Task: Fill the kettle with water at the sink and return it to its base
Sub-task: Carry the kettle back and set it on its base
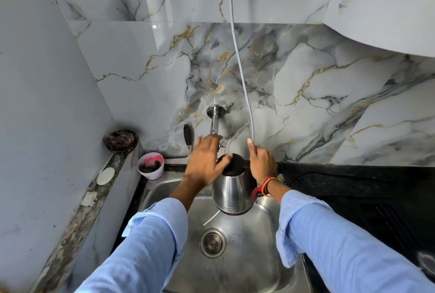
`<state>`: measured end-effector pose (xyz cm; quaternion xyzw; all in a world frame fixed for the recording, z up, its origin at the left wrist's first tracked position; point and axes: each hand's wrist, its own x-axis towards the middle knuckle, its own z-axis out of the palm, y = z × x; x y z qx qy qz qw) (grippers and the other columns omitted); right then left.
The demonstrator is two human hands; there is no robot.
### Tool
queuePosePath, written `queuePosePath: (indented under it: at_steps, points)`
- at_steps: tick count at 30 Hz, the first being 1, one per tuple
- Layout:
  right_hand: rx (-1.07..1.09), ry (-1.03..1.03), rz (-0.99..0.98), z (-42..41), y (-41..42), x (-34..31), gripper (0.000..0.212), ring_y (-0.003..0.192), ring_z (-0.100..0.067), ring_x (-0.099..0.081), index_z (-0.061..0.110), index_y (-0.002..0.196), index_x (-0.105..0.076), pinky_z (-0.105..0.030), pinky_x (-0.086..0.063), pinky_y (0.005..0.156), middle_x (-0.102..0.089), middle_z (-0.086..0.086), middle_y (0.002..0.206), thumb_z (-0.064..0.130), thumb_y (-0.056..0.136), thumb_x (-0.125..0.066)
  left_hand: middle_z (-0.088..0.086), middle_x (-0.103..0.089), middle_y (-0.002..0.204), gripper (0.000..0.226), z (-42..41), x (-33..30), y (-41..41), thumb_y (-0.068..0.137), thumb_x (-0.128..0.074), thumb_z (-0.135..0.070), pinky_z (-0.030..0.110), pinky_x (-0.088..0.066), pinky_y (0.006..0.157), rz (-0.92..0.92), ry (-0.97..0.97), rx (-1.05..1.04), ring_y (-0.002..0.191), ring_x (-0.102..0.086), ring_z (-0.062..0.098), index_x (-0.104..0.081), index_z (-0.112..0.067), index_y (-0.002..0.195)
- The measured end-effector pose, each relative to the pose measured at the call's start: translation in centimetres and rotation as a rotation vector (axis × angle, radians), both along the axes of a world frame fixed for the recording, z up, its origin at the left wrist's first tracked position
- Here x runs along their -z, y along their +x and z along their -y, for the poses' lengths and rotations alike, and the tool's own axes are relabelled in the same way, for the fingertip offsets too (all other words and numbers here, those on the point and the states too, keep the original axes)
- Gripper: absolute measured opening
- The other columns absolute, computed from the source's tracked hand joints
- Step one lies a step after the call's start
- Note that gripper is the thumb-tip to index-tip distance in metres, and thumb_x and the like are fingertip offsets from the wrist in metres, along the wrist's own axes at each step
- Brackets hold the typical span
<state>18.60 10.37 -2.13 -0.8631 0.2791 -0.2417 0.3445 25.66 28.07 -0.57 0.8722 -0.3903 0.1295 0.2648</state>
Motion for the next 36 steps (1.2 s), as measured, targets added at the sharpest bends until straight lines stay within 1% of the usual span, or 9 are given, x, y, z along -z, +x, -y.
queuePosePath:
  at_steps: [3, 6, 12, 16, 17, 23, 25, 31, 36]
  points:
    - [0.028, -0.027, 0.030, 0.5, -0.8, -0.7, 0.072, 0.075, -0.040, -0.062, 0.014, 0.073, -0.062, -0.044, -0.052, 0.064, -0.070, -0.016, 0.077, 0.070, 0.093, -0.023, 0.011, -0.026, 0.164, 0.096, 1.1, 0.3, -1.8, 0.092, -0.033, -0.078, 0.048, -0.006, 0.125, 0.037, 0.216, 0.076, 0.154, -0.016, 0.020, -0.024, -0.008, 0.158]
    - [0.027, -0.052, 0.049, 0.9, -1.3, -1.7, 0.067, 0.072, -0.038, -0.061, 0.014, 0.072, -0.061, -0.040, -0.050, 0.060, -0.069, -0.014, 0.075, 0.067, 0.095, -0.026, 0.007, -0.005, 0.169, 0.115, 1.7, 0.9, -3.3, 0.082, -0.023, -0.090, 0.050, 0.002, 0.125, -0.002, 0.325, 0.016, 0.155, 0.003, 0.016, -0.008, -0.008, 0.161]
    - [0.007, -0.083, 0.049, 1.3, -2.5, -4.0, 0.062, 0.056, -0.029, -0.051, 0.020, 0.054, -0.041, -0.029, -0.027, 0.047, -0.056, -0.002, 0.056, 0.069, 0.092, -0.032, 0.006, -0.007, 0.169, 0.121, 2.7, -1.2, -5.4, 0.076, -0.019, -0.095, 0.054, 0.005, 0.123, -0.089, 0.332, -0.077, 0.155, 0.005, 0.014, -0.010, -0.009, 0.161]
    - [-0.024, -0.100, 0.049, 2.0, -3.3, -4.6, 0.059, 0.059, -0.032, -0.052, 0.021, 0.055, -0.040, -0.033, -0.033, 0.050, -0.057, -0.005, 0.059, 0.065, 0.094, -0.036, 0.007, -0.013, 0.168, 0.122, 3.0, -1.5, -5.9, 0.076, -0.025, -0.095, 0.054, 0.000, 0.124, -0.102, 0.333, -0.062, 0.156, -0.002, 0.016, -0.012, -0.008, 0.161]
    - [0.037, -0.089, 0.068, 6.0, -8.7, -4.2, 0.058, 0.061, -0.034, -0.053, 0.021, 0.056, -0.041, -0.034, -0.036, 0.052, -0.060, -0.008, 0.062, 0.065, 0.094, -0.036, 0.008, -0.016, 0.168, 0.123, 6.7, -1.6, -10.6, 0.075, -0.031, -0.095, 0.054, -0.002, 0.124, -0.105, 0.365, 0.024, 0.155, -0.007, 0.018, -0.012, -0.008, 0.161]
    - [-0.025, -0.025, 0.085, 7.5, -9.3, -5.8, 0.060, 0.066, -0.038, -0.053, 0.013, 0.060, -0.041, -0.041, -0.044, 0.057, -0.058, -0.010, 0.062, 0.062, 0.094, -0.039, 0.006, -0.042, 0.154, 0.147, 8.2, -3.9, -9.4, 0.043, -0.070, -0.092, 0.056, -0.042, 0.105, -0.356, 0.314, 0.008, 0.138, -0.044, 0.032, -0.011, -0.024, 0.159]
    - [-0.040, -0.010, 0.115, 9.3, -10.4, -5.9, 0.059, 0.064, -0.036, -0.052, 0.013, 0.060, -0.040, -0.041, -0.045, 0.057, -0.052, -0.005, 0.057, 0.061, 0.094, -0.042, 0.007, -0.052, 0.142, 0.137, 10.0, -4.4, -10.5, 0.039, -0.079, -0.086, 0.050, -0.049, 0.098, -0.409, 0.342, 0.032, 0.129, -0.052, 0.033, -0.027, -0.025, 0.150]
    - [-0.089, 0.062, 0.069, 18.3, -16.8, -3.8, 0.053, 0.062, -0.031, -0.050, 0.015, 0.065, -0.043, -0.036, -0.037, 0.056, -0.049, 0.003, 0.055, 0.063, 0.089, -0.050, 0.007, -0.063, 0.123, 0.112, 18.5, -2.9, -18.1, 0.041, -0.084, -0.077, 0.046, -0.054, 0.085, -0.360, 0.281, -0.007, 0.111, -0.061, 0.033, -0.042, -0.023, 0.129]
    - [-0.251, 0.131, -0.075, 25.4, -21.0, -2.1, 0.046, 0.074, -0.017, -0.063, 0.025, 0.088, -0.057, -0.034, -0.051, 0.066, -0.068, 0.003, 0.080, 0.070, 0.077, -0.061, 0.007, -0.063, 0.121, 0.112, 25.2, -0.9, -23.1, 0.039, -0.083, -0.075, 0.045, -0.054, 0.082, -0.318, 0.278, -0.052, 0.108, -0.062, 0.034, -0.041, -0.023, 0.129]
